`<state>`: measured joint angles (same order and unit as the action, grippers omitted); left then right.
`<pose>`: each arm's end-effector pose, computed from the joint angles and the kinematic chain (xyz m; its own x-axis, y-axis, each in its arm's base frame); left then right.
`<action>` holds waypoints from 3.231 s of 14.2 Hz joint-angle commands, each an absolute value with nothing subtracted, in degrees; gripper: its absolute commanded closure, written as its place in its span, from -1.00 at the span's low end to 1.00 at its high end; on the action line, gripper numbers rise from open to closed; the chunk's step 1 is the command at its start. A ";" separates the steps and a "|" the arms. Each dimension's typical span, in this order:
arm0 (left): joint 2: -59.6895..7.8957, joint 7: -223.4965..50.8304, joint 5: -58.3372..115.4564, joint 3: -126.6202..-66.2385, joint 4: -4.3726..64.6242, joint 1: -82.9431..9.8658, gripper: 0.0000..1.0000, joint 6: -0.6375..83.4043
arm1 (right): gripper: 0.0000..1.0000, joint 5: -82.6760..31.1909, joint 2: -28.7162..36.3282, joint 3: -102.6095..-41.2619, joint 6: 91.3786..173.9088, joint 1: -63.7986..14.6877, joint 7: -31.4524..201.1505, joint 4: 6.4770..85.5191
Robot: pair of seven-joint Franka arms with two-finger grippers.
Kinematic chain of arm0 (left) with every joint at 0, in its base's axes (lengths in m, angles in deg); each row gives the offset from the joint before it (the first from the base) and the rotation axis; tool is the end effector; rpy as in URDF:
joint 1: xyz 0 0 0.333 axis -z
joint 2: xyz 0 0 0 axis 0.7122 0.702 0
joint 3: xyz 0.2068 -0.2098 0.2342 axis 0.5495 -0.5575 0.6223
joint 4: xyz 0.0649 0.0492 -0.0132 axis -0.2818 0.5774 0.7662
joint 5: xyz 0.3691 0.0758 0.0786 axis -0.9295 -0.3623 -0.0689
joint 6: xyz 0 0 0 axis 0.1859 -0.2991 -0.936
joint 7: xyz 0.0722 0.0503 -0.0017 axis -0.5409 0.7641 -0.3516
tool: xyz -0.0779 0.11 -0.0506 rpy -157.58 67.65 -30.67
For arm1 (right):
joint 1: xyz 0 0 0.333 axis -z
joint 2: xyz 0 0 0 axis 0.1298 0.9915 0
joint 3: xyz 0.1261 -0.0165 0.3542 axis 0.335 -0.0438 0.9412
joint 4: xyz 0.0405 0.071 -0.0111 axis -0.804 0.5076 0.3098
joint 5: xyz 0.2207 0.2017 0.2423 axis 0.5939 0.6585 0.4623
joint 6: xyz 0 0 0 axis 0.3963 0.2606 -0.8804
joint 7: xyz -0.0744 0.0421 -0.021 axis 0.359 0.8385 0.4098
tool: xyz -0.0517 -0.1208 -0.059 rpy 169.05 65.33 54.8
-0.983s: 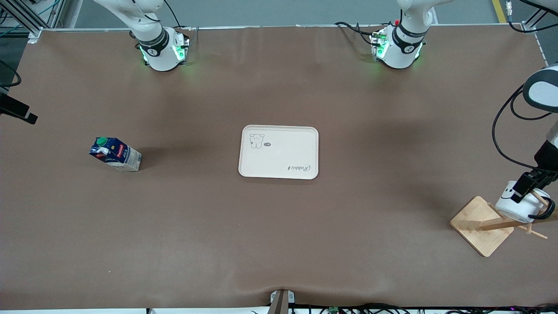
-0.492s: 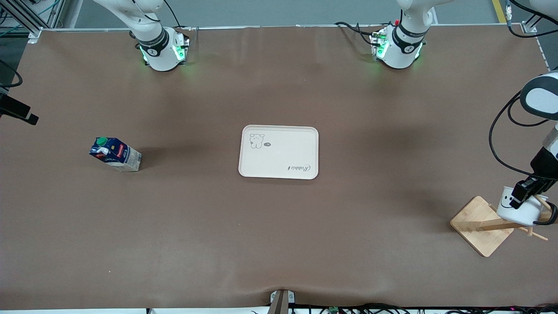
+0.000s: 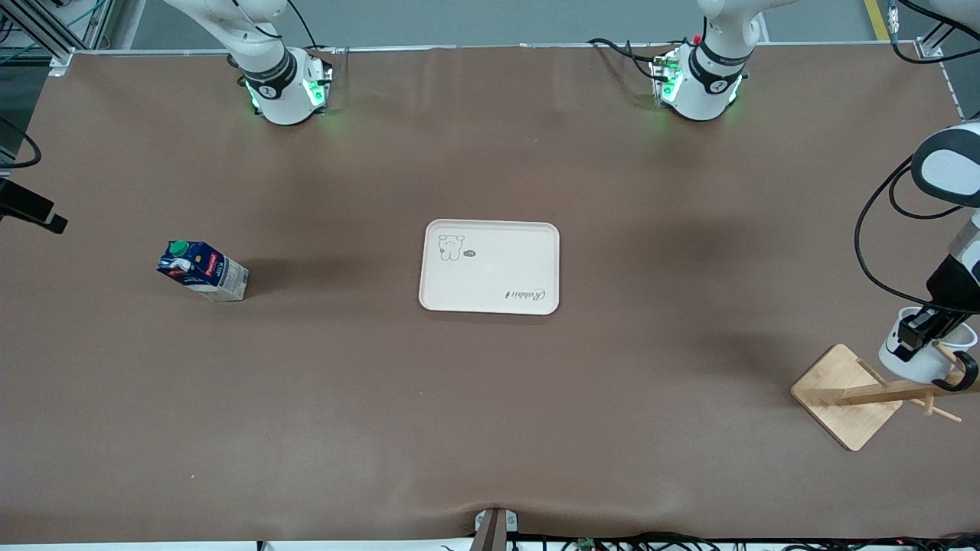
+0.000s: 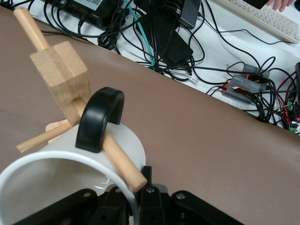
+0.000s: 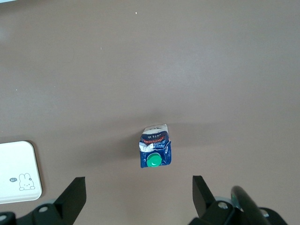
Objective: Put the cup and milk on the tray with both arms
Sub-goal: 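Lift the mug off the stand peg with the left gripper, then carry the mug to the tray while the right gripper reaches the milk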
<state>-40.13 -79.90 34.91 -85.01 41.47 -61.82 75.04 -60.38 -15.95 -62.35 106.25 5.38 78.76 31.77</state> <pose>0.6522 0.1166 0.4703 0.8103 0.3835 0.4432 0.3011 -0.9212 0.2465 0.5642 -0.0820 0.6537 0.9856 -0.1689 0.0105 -0.1683 -0.9847 -0.0450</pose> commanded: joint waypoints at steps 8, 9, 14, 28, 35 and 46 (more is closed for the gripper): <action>-49.23 -82.50 35.74 -87.23 40.28 -61.94 1.00 55.54 | -1.00 -59.51 -14.83 -61.74 104.03 4.94 78.32 31.17; -49.58 -84.61 35.39 -88.29 40.02 -61.94 1.00 54.31 | -1.00 -59.43 -14.56 -61.74 104.12 4.94 78.41 31.44; -49.85 -94.63 35.21 -94.26 40.01 -61.85 1.00 51.58 | -1.00 -59.51 -10.87 -61.74 104.74 3.70 77.97 31.35; -35.89 -119.05 28.19 -103.06 36.15 -47.89 1.00 50.43 | -1.00 -59.69 -4.54 -62.09 98.36 4.41 79.38 31.09; -26.92 -140.50 21.06 -102.80 32.45 -35.32 1.00 50.34 | -1.00 -59.95 -2.52 -62.18 97.27 6.26 78.16 31.18; -11.36 -170.05 7.53 -102.19 23.58 -23.45 1.00 50.69 | -1.00 -60.30 -4.96 -62.09 111.49 5.90 75.33 48.09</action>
<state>-13.23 -167.02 9.00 -102.76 27.04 -25.04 51.32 -60.21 -1.12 -62.31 107.96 5.46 75.71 40.43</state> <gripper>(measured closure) 0.943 0.000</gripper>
